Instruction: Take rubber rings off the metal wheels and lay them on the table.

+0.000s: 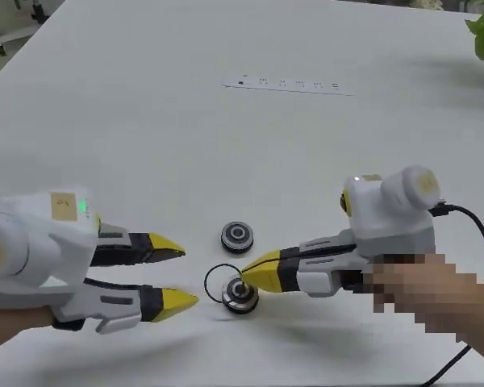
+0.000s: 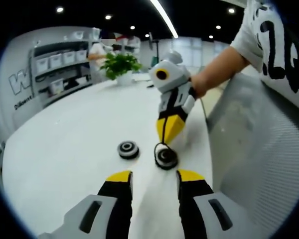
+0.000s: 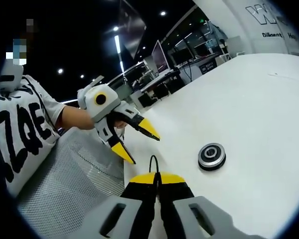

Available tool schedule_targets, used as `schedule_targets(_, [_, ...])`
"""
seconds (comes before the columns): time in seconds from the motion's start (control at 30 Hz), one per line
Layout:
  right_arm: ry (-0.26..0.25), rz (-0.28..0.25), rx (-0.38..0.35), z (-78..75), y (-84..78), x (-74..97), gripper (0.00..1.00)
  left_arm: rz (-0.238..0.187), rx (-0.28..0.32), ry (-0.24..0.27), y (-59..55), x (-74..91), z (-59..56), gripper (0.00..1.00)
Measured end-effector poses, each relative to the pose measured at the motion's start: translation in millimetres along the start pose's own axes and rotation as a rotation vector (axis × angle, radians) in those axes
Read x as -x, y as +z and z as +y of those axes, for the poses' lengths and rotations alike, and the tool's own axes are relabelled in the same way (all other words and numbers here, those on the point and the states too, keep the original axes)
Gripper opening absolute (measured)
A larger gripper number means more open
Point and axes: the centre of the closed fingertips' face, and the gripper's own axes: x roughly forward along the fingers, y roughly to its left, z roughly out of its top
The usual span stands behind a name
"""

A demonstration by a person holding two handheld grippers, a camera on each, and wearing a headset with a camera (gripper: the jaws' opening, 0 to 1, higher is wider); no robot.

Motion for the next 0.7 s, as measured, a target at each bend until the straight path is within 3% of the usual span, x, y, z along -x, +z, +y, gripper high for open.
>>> schedule_targets(0.3, [-0.018,0.007,0.033,-8.4,9.1,-22.1,0.0,0.003,0.015,0.031,-3.4,8.8,6.5,0.38])
schedule_targets(0.7, [-0.086,0.079,0.163,-22.8,1.0,-35.7,0.0,0.002,0.033,0.05,-7.2,11.1,10.3,0.39])
